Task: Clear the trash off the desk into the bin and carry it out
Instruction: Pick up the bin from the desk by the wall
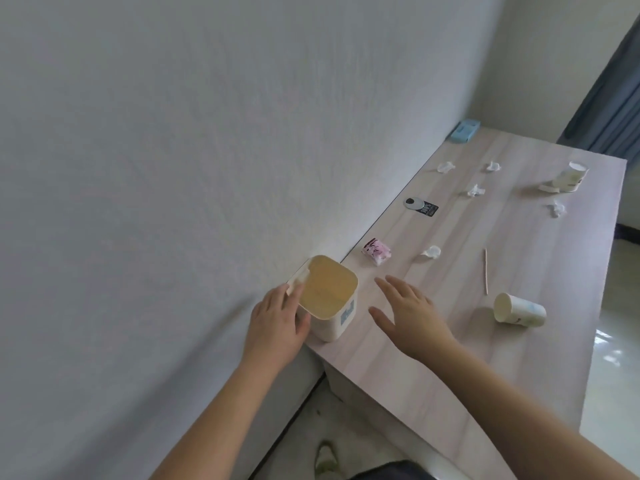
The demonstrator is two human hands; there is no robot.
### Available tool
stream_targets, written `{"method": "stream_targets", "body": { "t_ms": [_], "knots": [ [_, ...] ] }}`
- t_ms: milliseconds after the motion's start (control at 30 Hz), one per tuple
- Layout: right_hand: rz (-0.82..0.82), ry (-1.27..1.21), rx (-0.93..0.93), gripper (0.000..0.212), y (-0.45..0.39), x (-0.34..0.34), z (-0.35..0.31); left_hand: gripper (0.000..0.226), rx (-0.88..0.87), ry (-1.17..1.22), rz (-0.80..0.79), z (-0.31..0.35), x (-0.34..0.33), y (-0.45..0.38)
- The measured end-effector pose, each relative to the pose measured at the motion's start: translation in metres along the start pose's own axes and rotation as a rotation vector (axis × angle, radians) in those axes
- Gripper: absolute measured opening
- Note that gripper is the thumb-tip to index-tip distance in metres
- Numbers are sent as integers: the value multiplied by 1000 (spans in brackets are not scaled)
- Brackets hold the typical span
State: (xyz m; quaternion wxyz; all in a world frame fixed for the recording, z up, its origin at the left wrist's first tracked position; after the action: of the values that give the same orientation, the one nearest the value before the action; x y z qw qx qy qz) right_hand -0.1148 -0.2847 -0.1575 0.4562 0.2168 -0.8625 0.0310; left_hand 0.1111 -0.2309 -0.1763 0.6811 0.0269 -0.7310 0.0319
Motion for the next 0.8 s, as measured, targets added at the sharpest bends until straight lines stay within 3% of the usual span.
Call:
{"method": "stream_targets", "body": {
  "t_ms": [133,467,800],
  "knots": [
    [-84,-117,-92,66,-32,-27,-9,65,44,188,-18,-15,-23,1],
    [-77,-402,-408,71,-79,-72,-9,61,605,1161,-377,-15,-61,-14],
    [-42,-648,-549,54,-84,-80,15,65,523,1162,-325,-12,-76,-31]
  ]
}}
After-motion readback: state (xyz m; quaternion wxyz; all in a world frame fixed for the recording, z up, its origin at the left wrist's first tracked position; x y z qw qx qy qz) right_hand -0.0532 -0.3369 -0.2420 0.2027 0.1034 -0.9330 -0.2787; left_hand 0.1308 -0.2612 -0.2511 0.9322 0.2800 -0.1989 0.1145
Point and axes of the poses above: each hand's wrist, its own y-axis away from the middle knuckle, its own x-axis out of the back of the hand, z = x × y, the point moved 6 cm from there along -y, towards the middle knuckle, and after that the axes turned 14 degrees about -y, right-handed, at the moved point
